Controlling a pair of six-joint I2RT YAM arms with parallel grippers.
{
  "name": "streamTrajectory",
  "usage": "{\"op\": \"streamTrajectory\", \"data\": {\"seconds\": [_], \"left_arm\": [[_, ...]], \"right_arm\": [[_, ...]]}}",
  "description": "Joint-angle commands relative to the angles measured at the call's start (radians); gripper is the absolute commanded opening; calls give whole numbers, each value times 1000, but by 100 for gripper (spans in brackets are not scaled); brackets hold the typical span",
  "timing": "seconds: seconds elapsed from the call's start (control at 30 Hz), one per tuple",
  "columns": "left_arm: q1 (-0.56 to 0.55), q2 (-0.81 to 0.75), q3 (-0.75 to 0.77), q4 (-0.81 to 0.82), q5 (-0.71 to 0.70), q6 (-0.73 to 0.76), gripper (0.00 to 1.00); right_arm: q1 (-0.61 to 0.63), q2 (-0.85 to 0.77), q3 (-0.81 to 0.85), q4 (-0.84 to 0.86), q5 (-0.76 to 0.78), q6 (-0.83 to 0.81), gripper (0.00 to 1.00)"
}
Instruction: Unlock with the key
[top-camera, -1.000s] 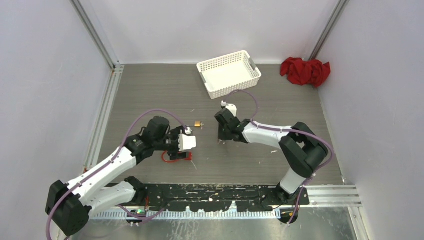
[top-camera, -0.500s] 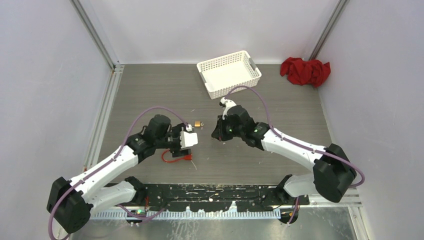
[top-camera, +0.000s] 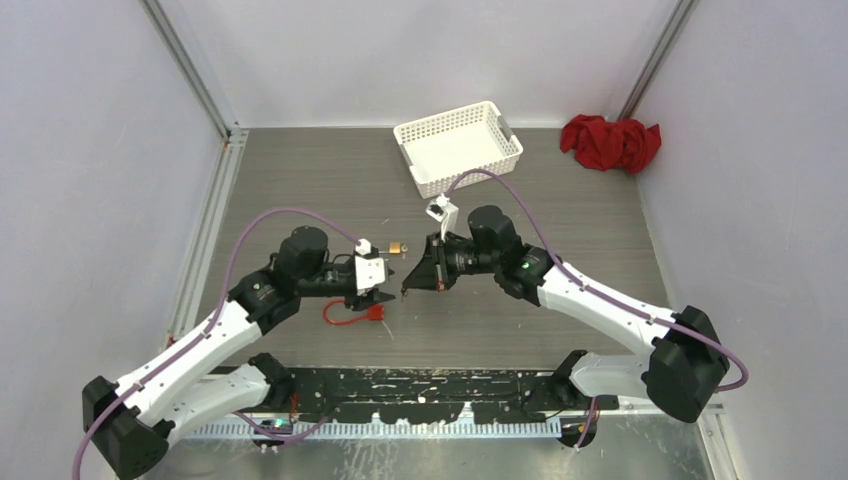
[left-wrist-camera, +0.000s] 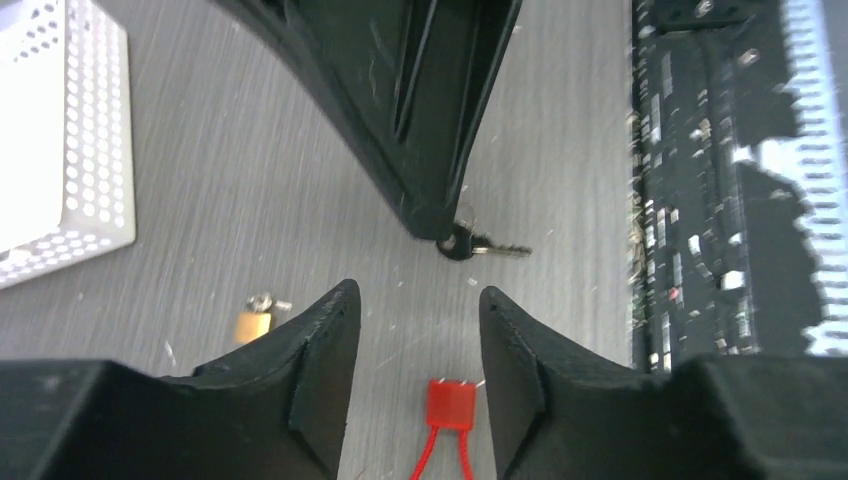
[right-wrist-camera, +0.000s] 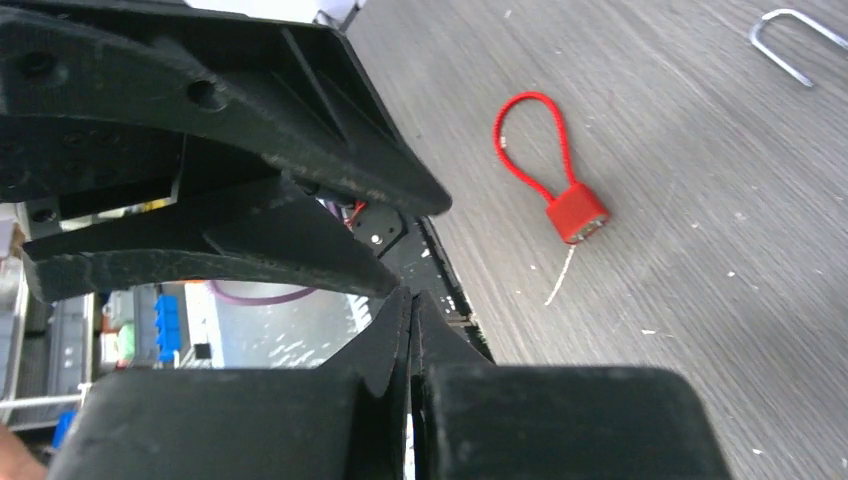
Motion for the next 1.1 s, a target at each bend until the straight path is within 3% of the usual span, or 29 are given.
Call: {"op": "streamTrajectory", "data": {"seconds": [0.0,0.33,0.47,0.57,0.67,0.83,0.97,1.07], "left_arm": [[-22,-42,60,5,133,-160,45],[-48,-67,24,1,120,-179,44],[-54,-104,-25,64,-54,-151,48],[-54,-118,-22,11,-103,-175,55],[-54,-124,-19,-46,-71,-317,59],[-47,-97,3,42,-66,-640,65],[31,4,66,169,57,-958,64],[86,78,124,252,155,-1117,63]], "right_arm": [[2,-40,59,67,-111,25,1],[2,-43,61,94,-105,56,1],[1,-58,71,41,2,37,1],[2,-89,69,12,122,14,1],[1,-127,61,14,253,0,1],[6,-191,21,81,367,4,1],[19,-231,-18,140,438,13,1],[39,-250,-36,164,478,4,1]]}}
